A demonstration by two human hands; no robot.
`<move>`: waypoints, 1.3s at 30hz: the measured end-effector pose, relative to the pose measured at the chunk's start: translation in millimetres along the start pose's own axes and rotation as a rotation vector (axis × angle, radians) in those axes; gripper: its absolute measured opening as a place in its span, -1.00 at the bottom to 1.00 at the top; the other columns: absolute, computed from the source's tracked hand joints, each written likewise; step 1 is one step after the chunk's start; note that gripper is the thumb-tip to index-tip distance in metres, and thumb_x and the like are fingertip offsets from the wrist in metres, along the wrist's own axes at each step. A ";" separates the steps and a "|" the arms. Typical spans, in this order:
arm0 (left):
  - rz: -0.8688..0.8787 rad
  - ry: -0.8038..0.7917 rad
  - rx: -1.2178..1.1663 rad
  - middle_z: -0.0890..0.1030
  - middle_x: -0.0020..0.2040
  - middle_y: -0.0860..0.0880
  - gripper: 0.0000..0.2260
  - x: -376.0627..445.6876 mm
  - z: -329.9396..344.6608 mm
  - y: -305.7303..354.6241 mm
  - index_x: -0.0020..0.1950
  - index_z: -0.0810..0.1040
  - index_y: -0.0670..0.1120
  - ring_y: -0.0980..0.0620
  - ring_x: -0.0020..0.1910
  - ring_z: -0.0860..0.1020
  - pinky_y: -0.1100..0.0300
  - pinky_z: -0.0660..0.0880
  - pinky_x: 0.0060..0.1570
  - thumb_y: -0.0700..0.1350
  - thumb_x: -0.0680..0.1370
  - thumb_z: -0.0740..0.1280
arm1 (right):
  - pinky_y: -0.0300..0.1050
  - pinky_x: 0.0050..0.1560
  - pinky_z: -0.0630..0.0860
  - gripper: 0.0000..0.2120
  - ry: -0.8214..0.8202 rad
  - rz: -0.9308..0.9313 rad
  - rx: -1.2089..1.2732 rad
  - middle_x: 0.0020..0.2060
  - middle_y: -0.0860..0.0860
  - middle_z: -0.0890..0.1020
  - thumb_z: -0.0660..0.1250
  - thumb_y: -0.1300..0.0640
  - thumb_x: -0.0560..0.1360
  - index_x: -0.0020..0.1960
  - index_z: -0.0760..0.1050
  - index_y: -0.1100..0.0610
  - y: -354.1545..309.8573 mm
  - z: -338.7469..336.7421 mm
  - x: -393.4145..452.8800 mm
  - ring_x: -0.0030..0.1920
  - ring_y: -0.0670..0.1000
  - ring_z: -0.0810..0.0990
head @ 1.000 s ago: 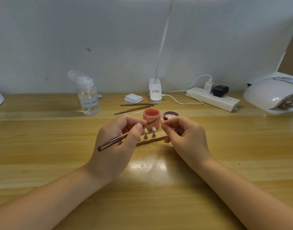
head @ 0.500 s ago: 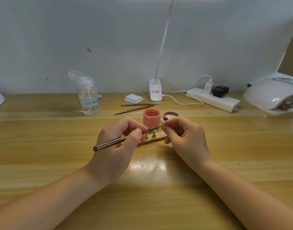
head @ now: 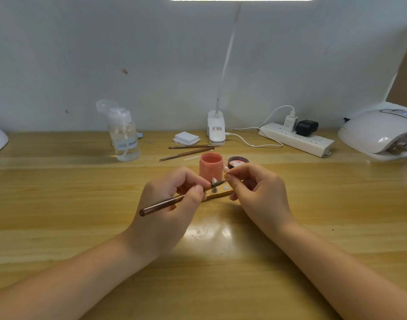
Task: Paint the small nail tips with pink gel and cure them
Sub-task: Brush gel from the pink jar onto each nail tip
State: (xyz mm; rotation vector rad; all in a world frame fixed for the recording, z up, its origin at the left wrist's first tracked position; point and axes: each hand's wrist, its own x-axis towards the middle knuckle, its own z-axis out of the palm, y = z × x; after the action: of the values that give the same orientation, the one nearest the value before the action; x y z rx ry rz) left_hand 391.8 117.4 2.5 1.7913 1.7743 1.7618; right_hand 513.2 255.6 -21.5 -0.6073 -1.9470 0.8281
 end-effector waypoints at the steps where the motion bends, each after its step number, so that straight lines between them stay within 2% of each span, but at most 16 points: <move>1: -0.011 0.015 -0.034 0.64 -0.27 0.07 -0.86 2.1 -1.2 1.9 -0.12 0.60 -0.04 0.11 -0.22 0.60 0.34 0.49 -0.23 -0.05 0.48 0.26 | 0.00 -0.24 0.59 -0.95 0.000 0.000 0.000 -0.32 0.00 0.65 0.43 0.23 0.47 -0.08 0.62 0.12 0.1 0.0 0.3 -0.39 -0.08 0.63; 3: -0.074 0.098 -0.090 0.64 -0.30 0.08 -0.89 13.1 -4.4 4.3 -0.16 0.60 -0.04 0.10 -0.30 0.58 0.27 0.50 -0.30 -0.12 0.49 0.27 | 0.00 -0.24 0.59 -0.96 0.001 0.005 0.001 -0.32 0.00 0.65 0.42 0.23 0.47 -0.09 0.62 0.12 0.3 0.4 0.5 -0.39 -0.07 0.62; 5: -0.183 0.179 -0.061 0.63 -0.36 0.07 -0.85 33.2 -7.5 4.6 -0.19 0.60 -0.08 -0.05 -0.37 0.50 0.10 0.44 -0.38 -0.21 0.53 0.28 | -0.01 -0.25 0.59 -0.96 0.008 0.009 0.005 -0.30 0.01 0.65 0.43 0.24 0.47 -0.09 0.62 0.13 0.5 1.3 0.8 -0.39 -0.08 0.62; 7: -0.346 0.194 -0.020 0.61 -0.42 0.07 -0.83 60.2 -9.8 1.1 -0.21 0.61 -0.11 0.01 -0.41 0.46 0.14 0.41 -0.43 -0.20 0.55 0.27 | 0.00 -0.25 0.59 -0.96 0.015 0.011 0.003 -0.30 0.01 0.66 0.43 0.24 0.47 -0.09 0.62 0.15 1.0 1.5 1.2 -0.40 -0.09 0.62; 9: -0.470 0.115 0.089 0.59 -0.41 0.05 -0.80 88.0 -9.9 -3.2 -0.21 0.61 -0.12 0.10 -0.38 0.48 0.19 0.46 -0.32 -0.15 0.55 0.26 | 0.01 -0.24 0.59 -0.97 0.012 0.008 -0.005 -0.31 0.01 0.65 0.43 0.24 0.47 -0.09 0.62 0.15 1.3 1.5 1.5 -0.40 -0.07 0.62; 12: -0.565 -0.013 0.206 0.62 -0.31 -0.03 -0.84 123.0 -2.7 -7.5 -0.18 0.61 -0.15 0.04 -0.27 0.55 0.08 0.51 -0.15 -0.15 0.51 0.27 | 0.05 -0.24 0.57 -0.97 0.018 0.004 -0.003 -0.33 0.02 0.64 0.43 0.25 0.46 -0.11 0.62 0.16 0.8 2.0 1.0 -0.39 -0.04 0.62; 14: -0.603 -0.075 0.239 0.64 -0.28 -0.05 -0.87 138.0 5.3 -8.7 -0.17 0.59 -0.16 0.06 -0.30 0.57 0.18 0.48 -0.30 -0.18 0.49 0.26 | 0.09 -0.24 0.56 -0.98 0.027 0.009 0.006 -0.33 0.03 0.64 0.43 0.25 0.46 -0.12 0.62 0.16 0.5 2.2 1.2 -0.39 0.01 0.61; 18: -0.684 -0.191 0.326 0.60 -0.29 -0.06 -0.91 145.3 18.0 -11.2 -0.14 0.56 -0.17 0.19 -0.60 0.48 0.38 0.31 -0.61 -0.20 0.51 0.28 | 0.10 -0.25 0.55 -0.98 0.029 0.009 0.012 -0.34 0.05 0.64 0.43 0.25 0.46 -0.13 0.61 0.16 0.6 2.2 1.7 -0.40 0.03 0.61; 19: -0.697 -0.218 0.344 0.59 -0.28 -0.07 -0.91 144.0 19.7 -13.1 -0.14 0.56 -0.17 0.18 -0.60 0.47 0.37 0.31 -0.61 -0.20 0.52 0.28 | 0.11 -0.25 0.55 -0.98 0.030 0.010 0.013 -0.34 0.04 0.64 0.43 0.25 0.46 -0.13 0.61 0.16 0.6 2.4 1.7 -0.40 0.03 0.61; 22: -0.725 -0.276 0.381 0.61 -0.20 -0.09 -0.88 137.9 22.2 -18.0 0.00 0.58 -0.19 0.07 -0.36 0.47 0.24 0.37 -0.37 -0.20 0.52 0.30 | 0.13 -0.23 0.55 -0.98 0.031 0.014 0.019 -0.33 0.02 0.65 0.43 0.24 0.46 -0.14 0.62 0.15 0.6 3.0 1.4 -0.37 0.06 0.61; 24: -0.736 -0.229 0.331 0.60 -0.27 -0.07 -0.86 136.8 20.2 -18.8 0.02 0.59 -0.21 0.10 -0.38 0.48 0.27 0.37 -0.38 -0.19 0.54 0.30 | 0.10 -0.24 0.55 -0.97 0.032 0.010 0.016 -0.34 0.01 0.64 0.43 0.25 0.46 -0.14 0.62 0.15 0.8 3.2 1.4 -0.38 0.06 0.61; 28: -0.779 -0.055 0.152 0.55 -0.39 -0.01 -0.86 137.3 5.1 -17.7 -0.02 0.60 -0.20 0.22 -0.70 0.37 0.45 0.18 -0.70 -0.21 0.55 0.25 | 0.04 -0.27 0.56 -0.97 0.025 0.005 0.007 -0.37 0.01 0.64 0.43 0.25 0.46 -0.13 0.62 0.15 1.1 2.5 1.2 -0.40 0.00 0.61; 32: -0.861 0.033 -0.065 0.54 -0.51 0.08 -0.82 125.5 -16.2 -22.7 -0.14 0.62 -0.13 0.14 -0.50 0.33 0.28 0.23 -0.51 -0.15 0.52 0.23 | -0.03 -0.27 0.56 -0.97 0.015 0.008 -0.004 -0.36 0.00 0.64 0.43 0.24 0.47 -0.12 0.62 0.13 0.9 2.1 1.1 -0.40 -0.05 0.61; 35: -0.885 0.057 -0.209 0.56 -0.48 0.08 -0.83 113.6 -27.3 -27.0 -0.22 0.61 -0.08 0.14 -0.48 0.32 0.27 0.23 -0.47 -0.13 0.49 0.25 | -0.01 -0.26 0.56 -0.98 0.020 0.009 -0.010 -0.36 0.01 0.64 0.43 0.24 0.47 -0.11 0.62 0.15 0.4 2.3 0.8 -0.40 -0.03 0.61; 37: -0.853 0.089 -0.309 0.57 -0.45 0.07 -0.84 104.9 -28.6 -27.1 -0.20 0.62 -0.09 0.16 -0.49 0.36 0.30 0.27 -0.46 -0.13 0.50 0.27 | 0.01 -0.25 0.56 -0.98 0.020 0.012 -0.010 -0.34 0.01 0.65 0.43 0.23 0.47 -0.11 0.62 0.15 0.1 2.0 0.8 -0.39 -0.02 0.61; 39: -0.729 0.098 -0.323 0.61 -0.41 0.06 -0.86 90.7 -25.4 -24.2 -0.12 0.65 -0.13 0.16 -0.44 0.41 0.30 0.33 -0.40 -0.14 0.53 0.30 | 0.01 -0.24 0.57 -0.97 0.014 0.010 -0.019 -0.32 0.00 0.65 0.42 0.23 0.47 -0.09 0.62 0.13 0.1 1.5 1.1 -0.38 -0.05 0.62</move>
State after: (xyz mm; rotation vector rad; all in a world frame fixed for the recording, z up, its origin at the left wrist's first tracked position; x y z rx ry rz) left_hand 329.6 174.0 51.4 0.7937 1.7242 1.6839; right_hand 511.4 255.9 -21.5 -0.6322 -1.9428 0.8106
